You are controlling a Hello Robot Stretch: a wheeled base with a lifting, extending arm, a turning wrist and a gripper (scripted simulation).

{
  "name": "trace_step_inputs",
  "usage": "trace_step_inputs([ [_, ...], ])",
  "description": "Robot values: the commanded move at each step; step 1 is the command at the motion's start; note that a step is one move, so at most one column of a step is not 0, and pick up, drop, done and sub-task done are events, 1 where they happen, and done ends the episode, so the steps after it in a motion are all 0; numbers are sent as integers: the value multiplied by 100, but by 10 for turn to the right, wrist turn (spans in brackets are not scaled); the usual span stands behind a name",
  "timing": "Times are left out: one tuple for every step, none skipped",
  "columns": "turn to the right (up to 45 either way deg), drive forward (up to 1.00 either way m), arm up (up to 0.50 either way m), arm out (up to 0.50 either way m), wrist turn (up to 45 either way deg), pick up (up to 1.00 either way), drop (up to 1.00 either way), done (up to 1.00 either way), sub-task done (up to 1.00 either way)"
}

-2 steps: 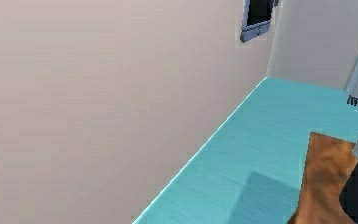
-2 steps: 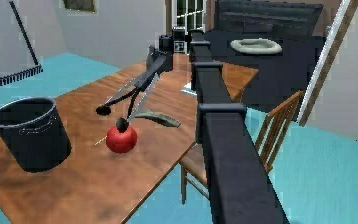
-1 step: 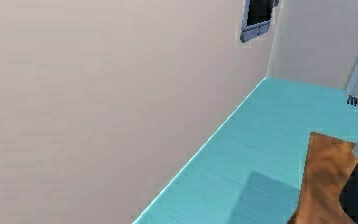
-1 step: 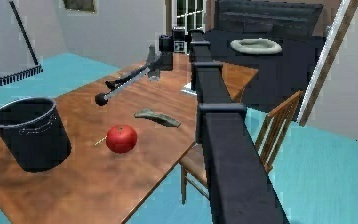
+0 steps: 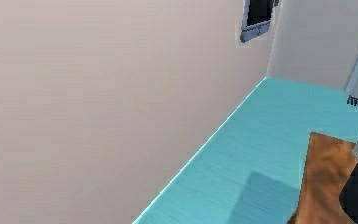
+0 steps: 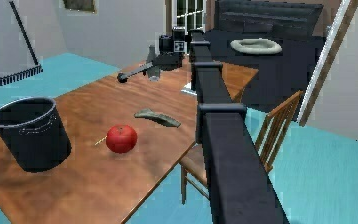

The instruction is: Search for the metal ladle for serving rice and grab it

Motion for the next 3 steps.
trace_step_inputs([
  [0,0,0,0,450,0,0,0,0],
  [0,0,0,0,60,0,0,0,0],
  [0,0,-28,0,0,0,0,0,0],
])
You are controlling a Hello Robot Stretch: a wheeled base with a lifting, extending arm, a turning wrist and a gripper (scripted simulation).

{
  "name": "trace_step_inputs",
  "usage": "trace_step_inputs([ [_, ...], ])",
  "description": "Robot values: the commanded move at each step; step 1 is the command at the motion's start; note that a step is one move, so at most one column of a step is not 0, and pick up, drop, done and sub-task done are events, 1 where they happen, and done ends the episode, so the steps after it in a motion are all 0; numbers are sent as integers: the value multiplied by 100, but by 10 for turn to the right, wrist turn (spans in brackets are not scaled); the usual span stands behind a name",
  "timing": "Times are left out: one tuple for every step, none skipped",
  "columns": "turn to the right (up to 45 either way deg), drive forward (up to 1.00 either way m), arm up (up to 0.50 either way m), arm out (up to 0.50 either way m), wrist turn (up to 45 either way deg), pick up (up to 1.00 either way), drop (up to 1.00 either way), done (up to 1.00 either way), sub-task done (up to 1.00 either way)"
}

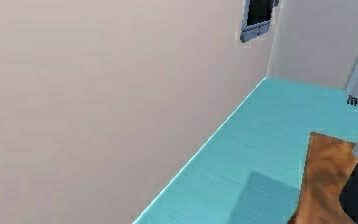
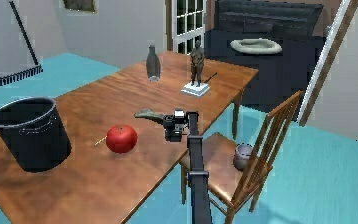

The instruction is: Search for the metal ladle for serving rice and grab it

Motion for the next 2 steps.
trace_step_inputs([
  [0,0,0,0,0,100,0,0,0],
  [0,0,10,0,0,0,0,0,0],
])
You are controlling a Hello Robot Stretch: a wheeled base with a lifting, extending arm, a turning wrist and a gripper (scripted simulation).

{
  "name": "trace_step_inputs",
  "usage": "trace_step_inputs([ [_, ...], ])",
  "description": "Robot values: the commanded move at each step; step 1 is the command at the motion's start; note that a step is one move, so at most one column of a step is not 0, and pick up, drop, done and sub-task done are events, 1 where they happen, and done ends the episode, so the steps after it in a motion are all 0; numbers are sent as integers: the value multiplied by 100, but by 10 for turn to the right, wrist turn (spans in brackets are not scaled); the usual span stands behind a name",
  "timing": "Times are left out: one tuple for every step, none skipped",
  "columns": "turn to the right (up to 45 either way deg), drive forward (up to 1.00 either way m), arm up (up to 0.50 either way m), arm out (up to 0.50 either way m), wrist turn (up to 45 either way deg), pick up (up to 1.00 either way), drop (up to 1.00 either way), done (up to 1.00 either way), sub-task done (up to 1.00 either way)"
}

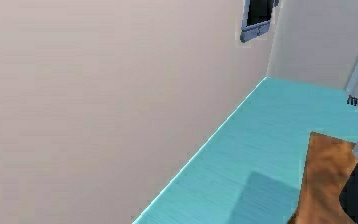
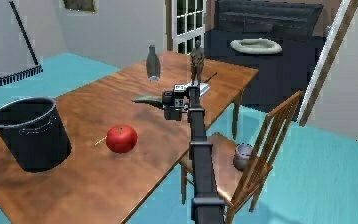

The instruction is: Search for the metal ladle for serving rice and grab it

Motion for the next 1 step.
trace_step_inputs([
  [0,0,0,0,0,0,0,100,0],
])
